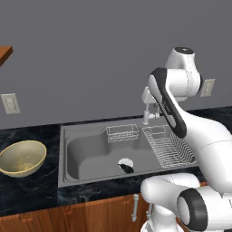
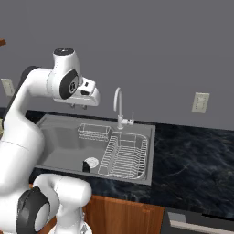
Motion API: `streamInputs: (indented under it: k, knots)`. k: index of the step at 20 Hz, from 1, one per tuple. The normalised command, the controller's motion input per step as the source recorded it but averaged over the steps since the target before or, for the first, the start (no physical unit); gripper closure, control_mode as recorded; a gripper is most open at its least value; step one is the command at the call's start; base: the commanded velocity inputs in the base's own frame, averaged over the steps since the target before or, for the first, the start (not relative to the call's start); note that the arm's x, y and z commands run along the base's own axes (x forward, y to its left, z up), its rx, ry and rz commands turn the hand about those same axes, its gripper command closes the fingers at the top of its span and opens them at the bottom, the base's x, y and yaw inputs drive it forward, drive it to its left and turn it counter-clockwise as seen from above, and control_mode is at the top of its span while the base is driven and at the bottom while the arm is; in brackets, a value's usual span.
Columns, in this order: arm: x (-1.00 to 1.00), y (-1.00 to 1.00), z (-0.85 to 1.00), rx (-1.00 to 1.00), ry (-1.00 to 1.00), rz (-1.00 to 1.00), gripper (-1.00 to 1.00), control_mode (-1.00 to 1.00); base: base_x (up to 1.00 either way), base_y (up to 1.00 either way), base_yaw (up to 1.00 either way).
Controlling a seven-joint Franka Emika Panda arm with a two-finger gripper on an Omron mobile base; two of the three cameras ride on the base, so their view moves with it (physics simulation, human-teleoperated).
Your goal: Pick the eggplant from the sink and place it in the bowl. Then pick the bowl and place it in the microwave. Then close the microwave door and press the start button.
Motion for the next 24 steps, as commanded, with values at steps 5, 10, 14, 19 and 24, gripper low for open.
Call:
streamInputs:
  k: [5,10,14,19,24]
  knots:
    - [-0.07,0.17,-0.37,0.00,0.00,0.00,-1.00,-1.00,0.00,0.00,0.00]
    - [-0.07,0.40,-0.95,-0.02,0.02,-0.01,-1.00,-1.00,0.00,0.00,0.00]
    - [0.05,0.06,-1.00,0.00,0.02,0.00,-1.00,-1.00,0.00,0.00,0.00]
    - [0.47,0.09,-0.96,-0.02,0.04,0.00,-1.00,-1.00,0.00,0.00,0.00]
    - [0.47,0.15,-0.82,-0.04,0.06,0.00,-1.00,-1.00,0.00,0.00,0.00]
